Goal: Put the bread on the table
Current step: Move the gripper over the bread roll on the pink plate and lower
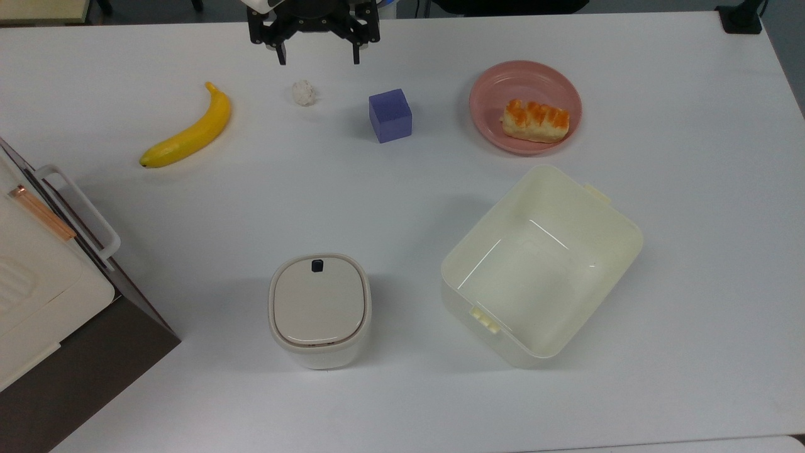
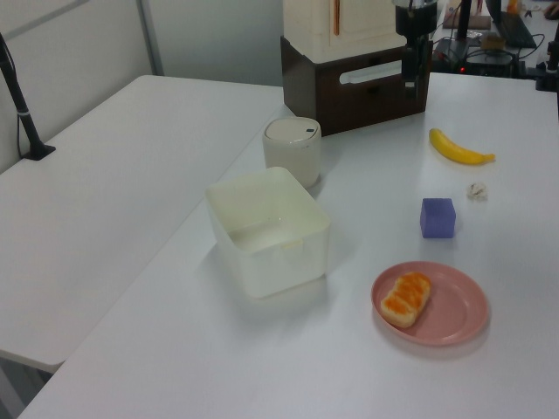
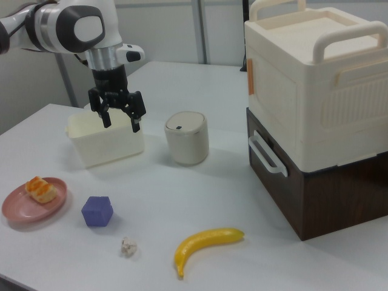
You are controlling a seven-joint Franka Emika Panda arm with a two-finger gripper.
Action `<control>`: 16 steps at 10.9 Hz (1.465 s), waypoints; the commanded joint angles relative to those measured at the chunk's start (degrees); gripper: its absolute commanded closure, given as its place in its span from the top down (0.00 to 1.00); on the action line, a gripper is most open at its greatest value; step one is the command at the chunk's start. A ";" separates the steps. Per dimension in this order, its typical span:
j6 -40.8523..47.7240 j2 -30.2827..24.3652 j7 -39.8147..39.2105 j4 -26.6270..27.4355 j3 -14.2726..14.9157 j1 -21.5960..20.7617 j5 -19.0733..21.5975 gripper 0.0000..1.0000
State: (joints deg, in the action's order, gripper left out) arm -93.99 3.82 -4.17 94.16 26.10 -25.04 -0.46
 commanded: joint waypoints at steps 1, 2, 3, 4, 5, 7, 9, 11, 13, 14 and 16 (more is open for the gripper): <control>2.65 -2.15 -8.35 3.04 -1.39 -1.59 -1.28 1.00; 4.07 -2.15 -9.62 4.26 -3.32 -2.20 -3.64 1.00; 4.17 -2.23 -9.55 6.71 -5.68 -3.08 -5.67 1.00; 4.17 -2.15 -9.37 8.74 -8.67 -3.78 -8.47 1.00; 4.17 -2.15 -9.28 10.41 -12.09 -4.40 -10.07 1.00; 4.17 -2.06 -8.49 11.56 -19.55 -4.67 -11.92 1.00; 4.17 -1.45 -8.49 14.11 -29.66 -4.76 -15.35 1.00; 4.26 0.74 -9.01 14.91 -34.43 -6.94 -17.19 1.00; 3.47 6.61 -10.15 12.81 -34.80 -9.23 -19.30 1.00; 3.29 10.12 -11.03 10.80 -34.80 -9.50 -21.22 1.00; -4.31 12.79 -10.95 9.81 -34.80 -9.24 -23.78 1.00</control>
State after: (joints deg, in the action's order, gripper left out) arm -92.31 12.70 -13.47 106.99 -9.20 -34.10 -21.76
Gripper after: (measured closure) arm 0.000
